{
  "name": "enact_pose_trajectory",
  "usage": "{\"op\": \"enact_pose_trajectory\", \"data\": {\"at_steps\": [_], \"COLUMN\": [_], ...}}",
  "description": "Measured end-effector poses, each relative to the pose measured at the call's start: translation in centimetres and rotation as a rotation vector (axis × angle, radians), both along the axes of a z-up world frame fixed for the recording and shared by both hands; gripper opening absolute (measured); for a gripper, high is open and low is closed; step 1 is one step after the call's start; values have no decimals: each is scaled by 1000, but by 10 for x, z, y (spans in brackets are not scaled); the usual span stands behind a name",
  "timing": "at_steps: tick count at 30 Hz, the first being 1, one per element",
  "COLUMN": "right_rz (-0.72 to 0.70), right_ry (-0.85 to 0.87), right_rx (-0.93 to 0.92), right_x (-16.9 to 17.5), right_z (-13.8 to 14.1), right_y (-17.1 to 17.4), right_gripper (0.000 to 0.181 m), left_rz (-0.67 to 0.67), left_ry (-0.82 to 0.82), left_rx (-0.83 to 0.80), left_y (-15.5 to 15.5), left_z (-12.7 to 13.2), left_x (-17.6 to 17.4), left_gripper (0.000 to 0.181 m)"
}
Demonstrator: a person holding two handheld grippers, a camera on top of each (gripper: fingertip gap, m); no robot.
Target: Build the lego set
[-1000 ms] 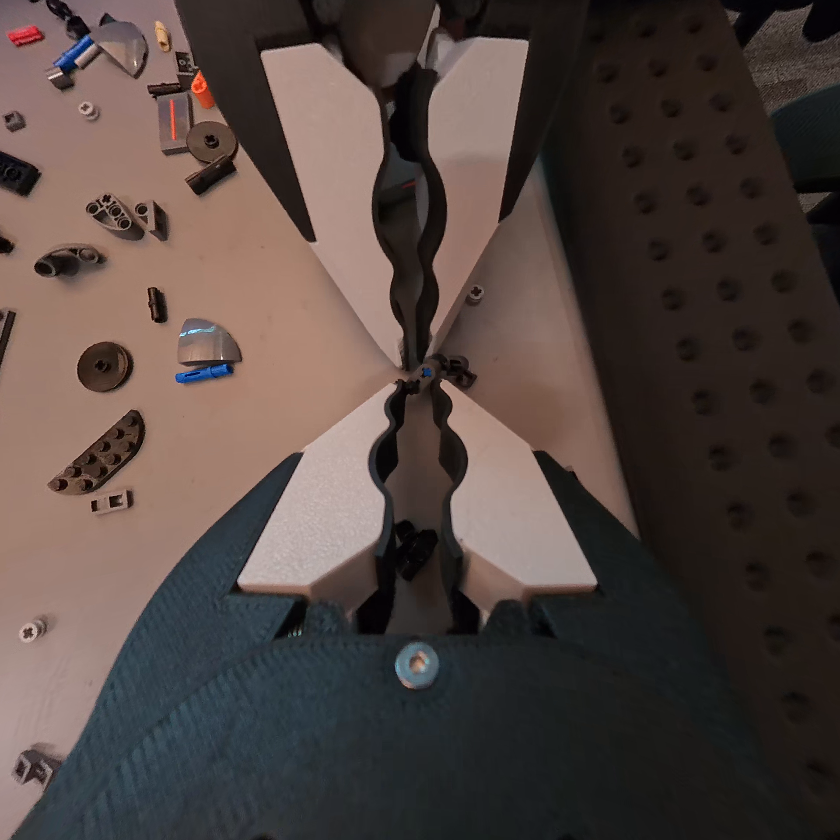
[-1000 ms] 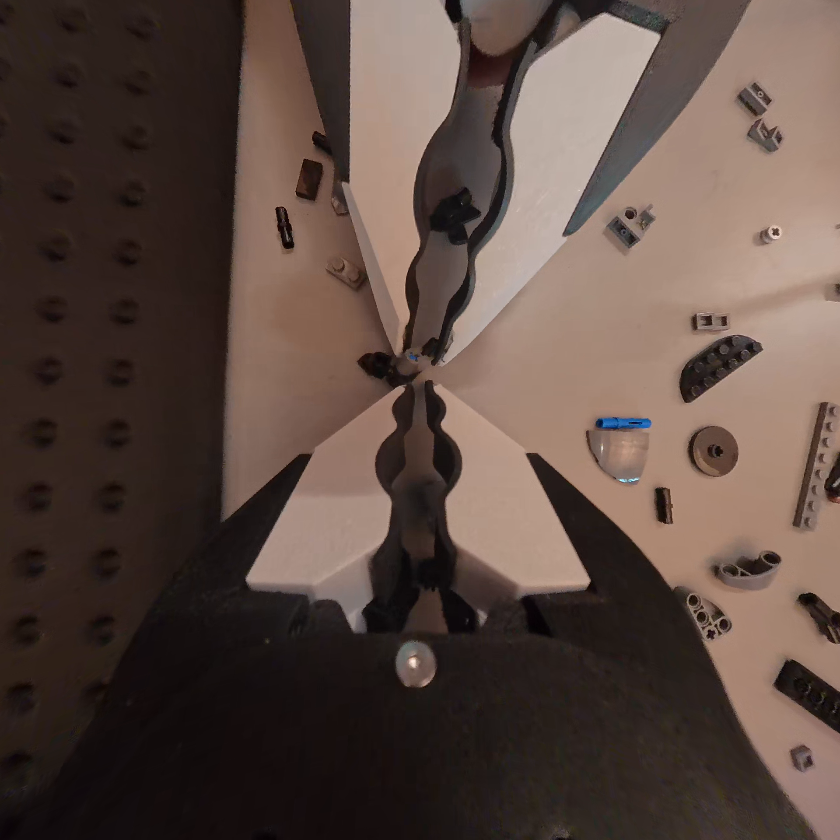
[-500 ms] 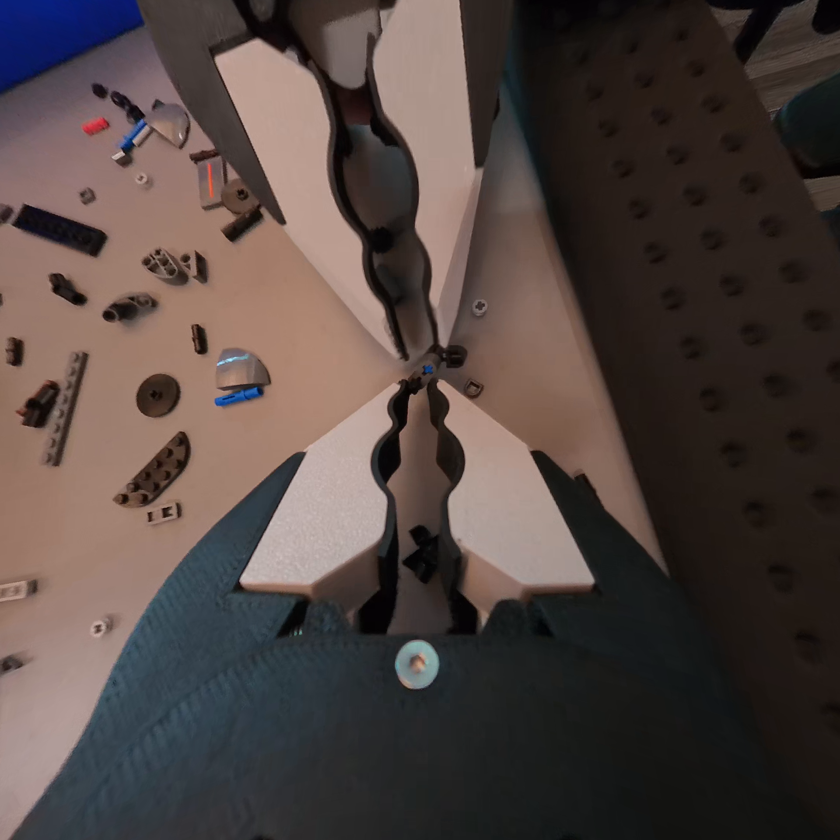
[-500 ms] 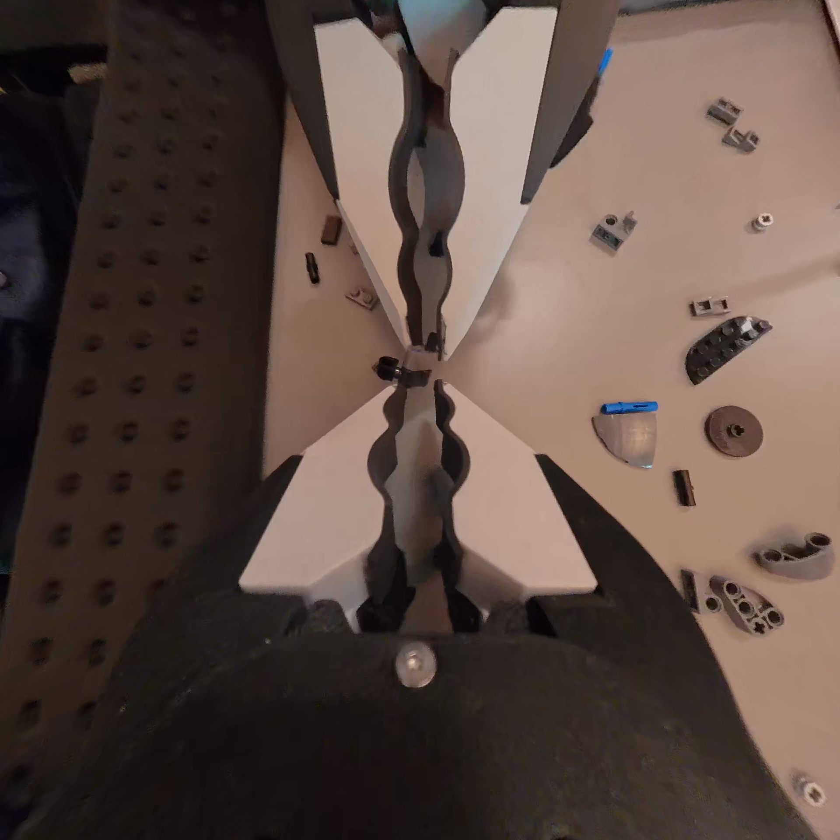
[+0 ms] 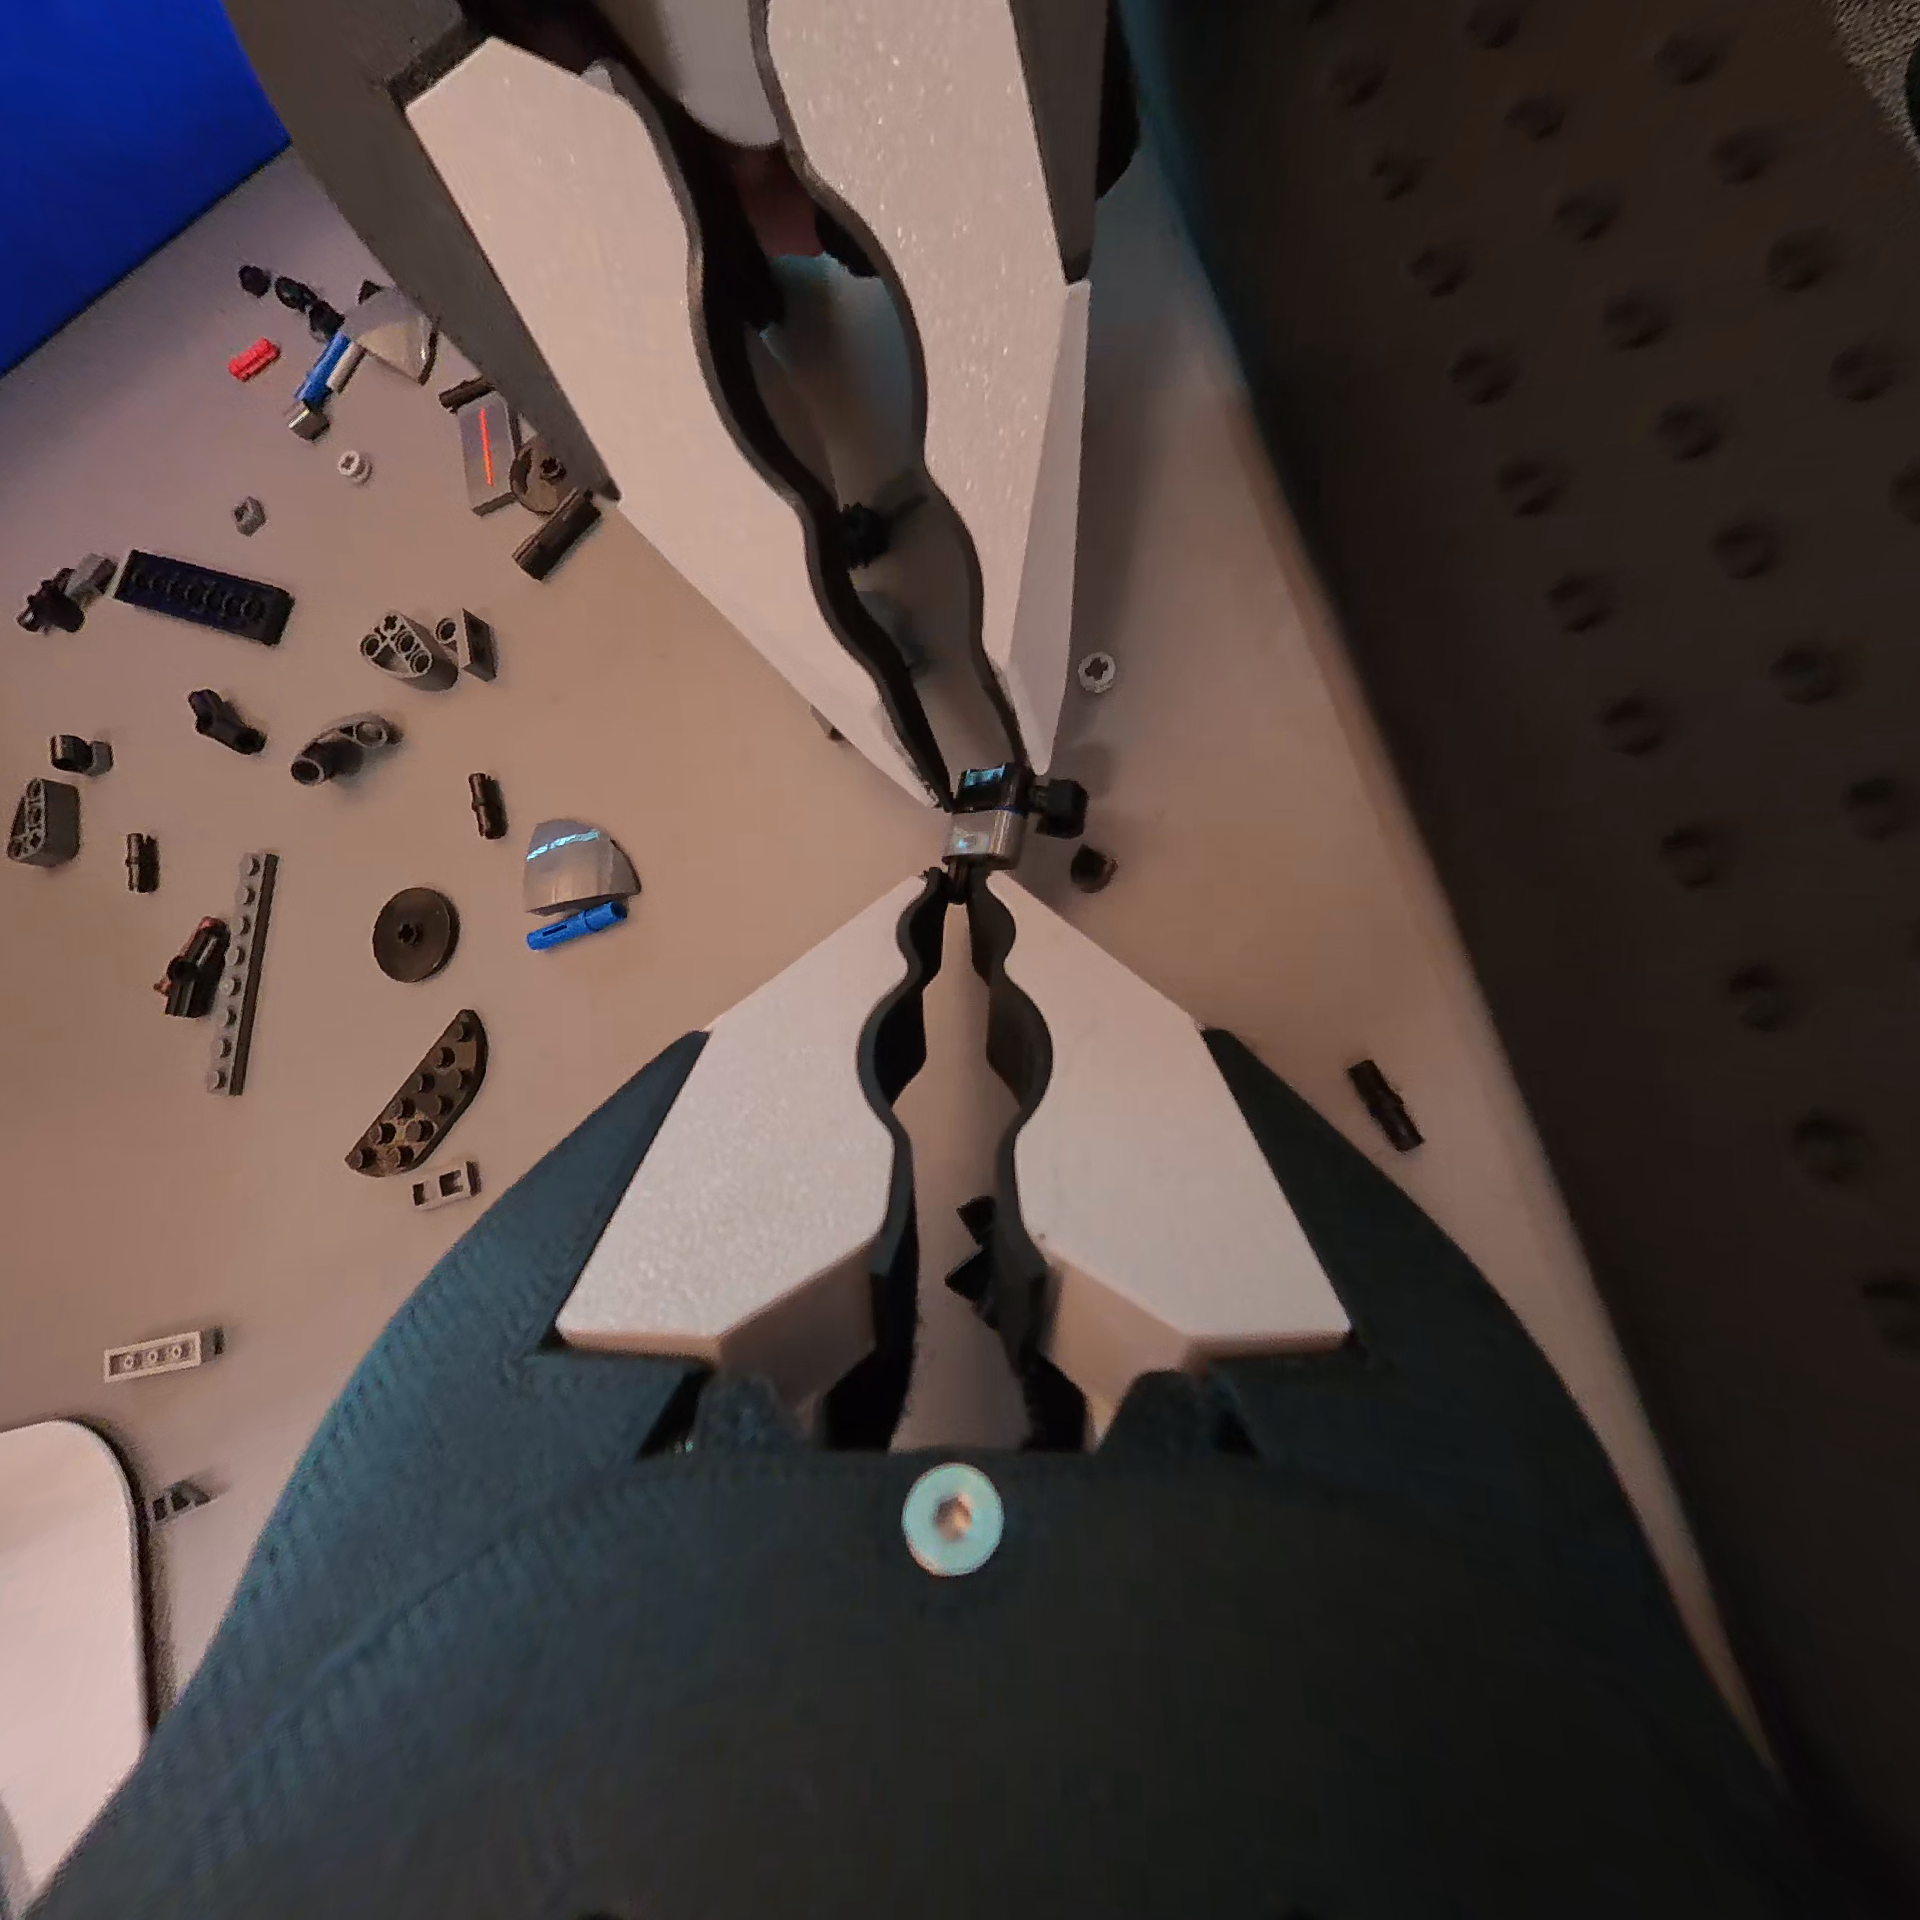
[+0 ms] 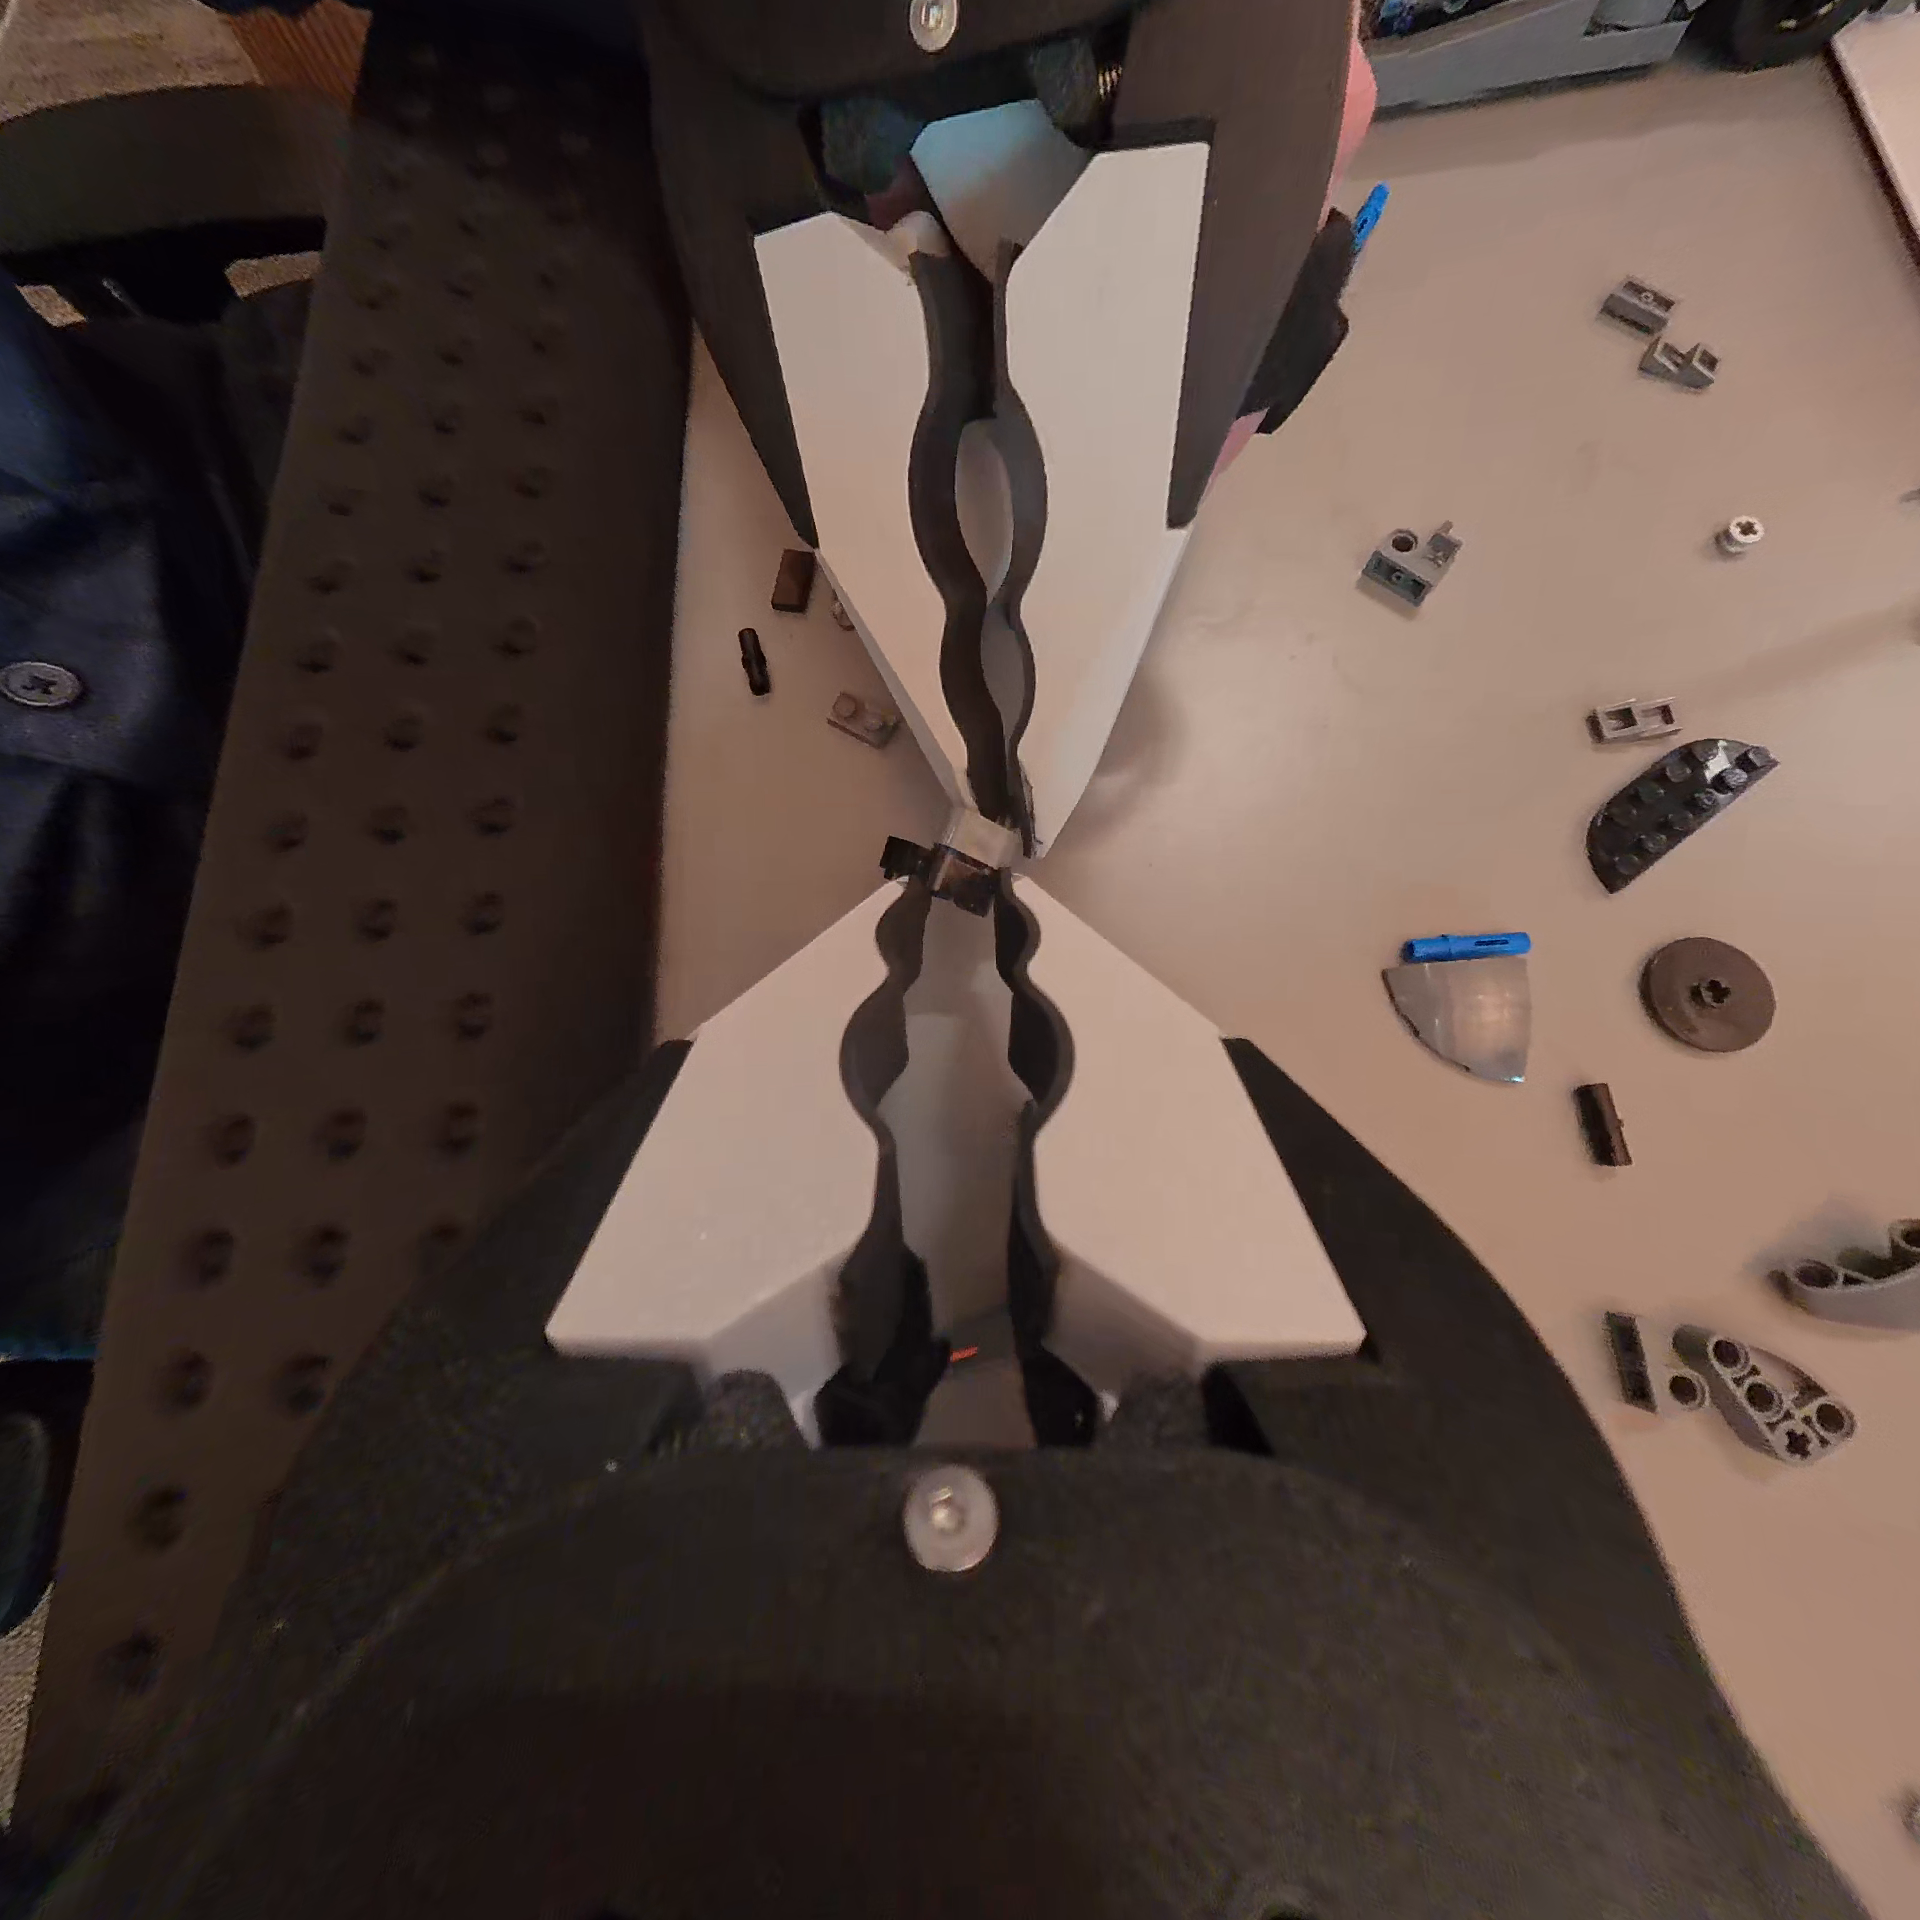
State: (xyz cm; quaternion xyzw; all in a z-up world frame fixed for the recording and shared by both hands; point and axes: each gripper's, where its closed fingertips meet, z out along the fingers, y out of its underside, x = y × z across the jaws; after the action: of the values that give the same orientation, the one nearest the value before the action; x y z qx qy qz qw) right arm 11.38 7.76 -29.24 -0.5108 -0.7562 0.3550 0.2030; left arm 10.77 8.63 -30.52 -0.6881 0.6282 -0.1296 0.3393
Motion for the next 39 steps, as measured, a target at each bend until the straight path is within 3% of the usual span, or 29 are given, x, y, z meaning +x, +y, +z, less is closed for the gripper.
{"op": "enact_pose_trajectory", "data": {"at_steps": [5, 9, 16, 23, 33, 39], "right_rz": [-25, -32, 7, 28, 35, -8], "right_ry": [5, 29, 26, 26, 71, 124], "right_rx": [-15, -76, -322, -358, -534, -514], "right_x": [3, 6, 9, 11, 14, 12], "right_z": [1, 9, 24, 30, 50, 57], "right_y": [-1, -2, -12, -14, -13, -6], "right_gripper": [11, 13, 29, 17, 14, 8], "left_rz": [-18, -63, -89, -91, -77, -14], "left_ry": [22, 103, 201, 242, 295, 203], "left_rx": [47, 200, 430, 617, 756, 707], "left_y": [-1, -1, 1, 3, 4, 10], "left_z": [1, 7, 23, 42, 58, 64], "left_x": [2, 5, 11, 16, 19, 16], "left_gripper": [2, 1, 1, 1, 1, 3]}}
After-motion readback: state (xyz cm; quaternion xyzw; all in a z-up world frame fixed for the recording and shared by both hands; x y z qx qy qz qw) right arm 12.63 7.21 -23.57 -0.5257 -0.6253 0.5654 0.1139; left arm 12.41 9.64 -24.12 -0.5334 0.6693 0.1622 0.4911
